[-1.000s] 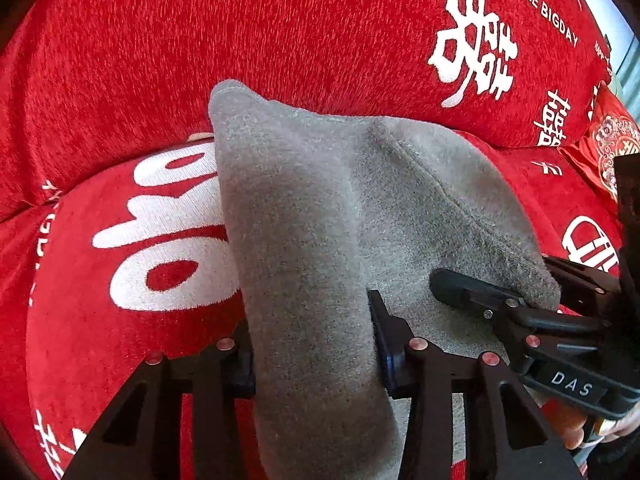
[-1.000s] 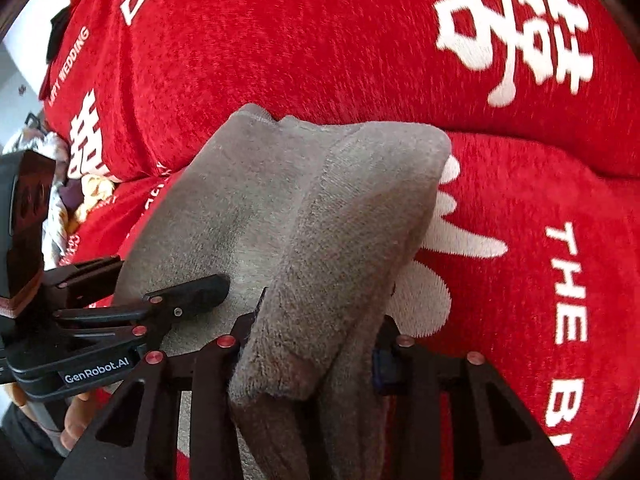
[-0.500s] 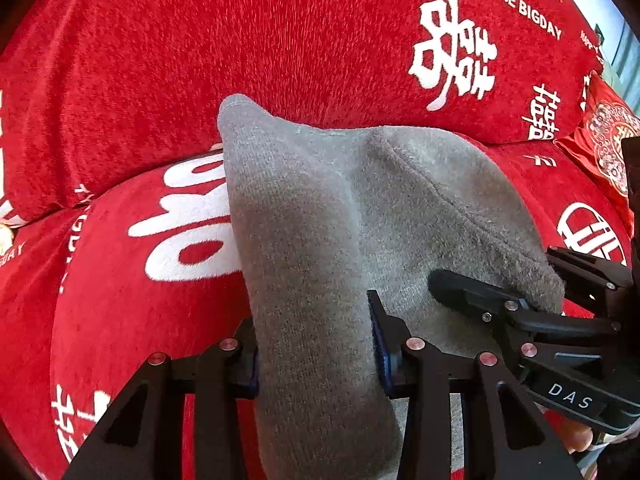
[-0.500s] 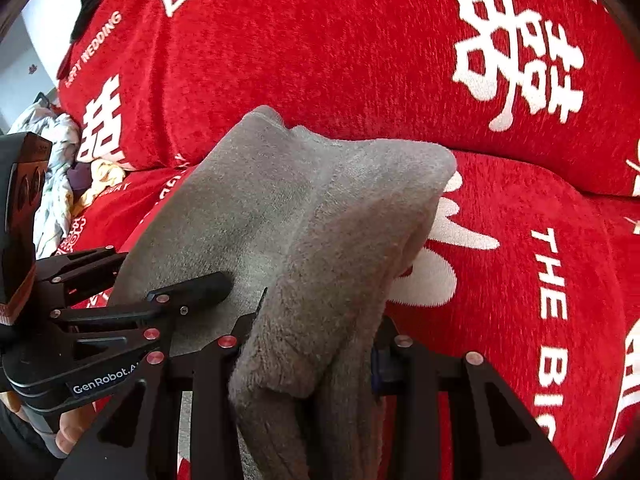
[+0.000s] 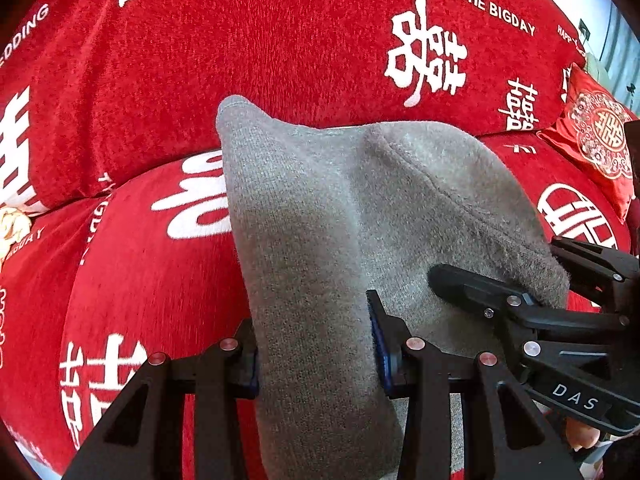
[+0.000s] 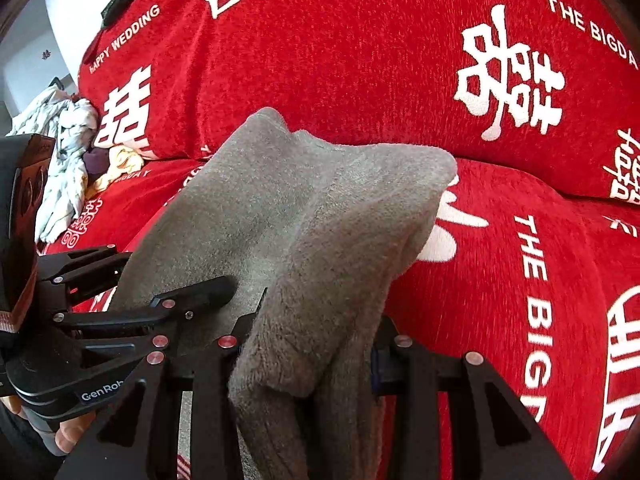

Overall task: Fold small clothes
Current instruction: 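Grasp the sweater edge with the left tool while the right tool pinches beside it, then lay the sweater flat on the cushion and open both tools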

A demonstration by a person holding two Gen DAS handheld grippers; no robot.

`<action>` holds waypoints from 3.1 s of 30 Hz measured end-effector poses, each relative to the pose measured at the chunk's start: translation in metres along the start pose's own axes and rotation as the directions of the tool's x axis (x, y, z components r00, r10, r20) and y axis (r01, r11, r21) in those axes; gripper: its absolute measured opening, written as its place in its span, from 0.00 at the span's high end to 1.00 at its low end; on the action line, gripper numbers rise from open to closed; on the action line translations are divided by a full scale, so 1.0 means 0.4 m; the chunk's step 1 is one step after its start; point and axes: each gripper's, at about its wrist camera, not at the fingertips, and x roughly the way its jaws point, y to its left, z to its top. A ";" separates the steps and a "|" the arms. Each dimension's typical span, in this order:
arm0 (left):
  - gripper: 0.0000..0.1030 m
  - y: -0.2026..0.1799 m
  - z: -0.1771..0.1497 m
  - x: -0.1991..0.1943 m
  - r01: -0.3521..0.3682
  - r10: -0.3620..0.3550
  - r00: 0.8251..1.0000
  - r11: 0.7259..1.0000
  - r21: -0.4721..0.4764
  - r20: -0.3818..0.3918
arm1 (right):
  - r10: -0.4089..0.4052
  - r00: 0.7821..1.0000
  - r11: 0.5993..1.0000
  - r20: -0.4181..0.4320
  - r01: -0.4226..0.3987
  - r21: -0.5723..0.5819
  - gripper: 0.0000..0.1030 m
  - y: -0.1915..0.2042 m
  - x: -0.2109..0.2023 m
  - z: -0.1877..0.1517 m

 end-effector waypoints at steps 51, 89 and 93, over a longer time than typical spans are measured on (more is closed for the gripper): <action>0.11 0.068 -0.327 -0.074 0.010 -0.006 0.998 0.999 -0.052 0.062 | 0.166 0.986 0.972 0.018 -0.167 0.165 0.39 -0.046 -0.027 -0.293; 0.11 0.021 -0.256 -0.143 -0.303 0.306 0.951 0.951 -0.059 0.048 | 0.007 0.997 0.981 0.077 0.008 -0.192 0.36 0.106 -0.180 -0.340; 0.11 0.012 -0.265 -0.216 -0.243 0.257 0.957 0.964 -0.108 0.134 | -0.056 0.989 0.972 0.134 0.085 -0.220 0.24 0.142 -0.237 -0.315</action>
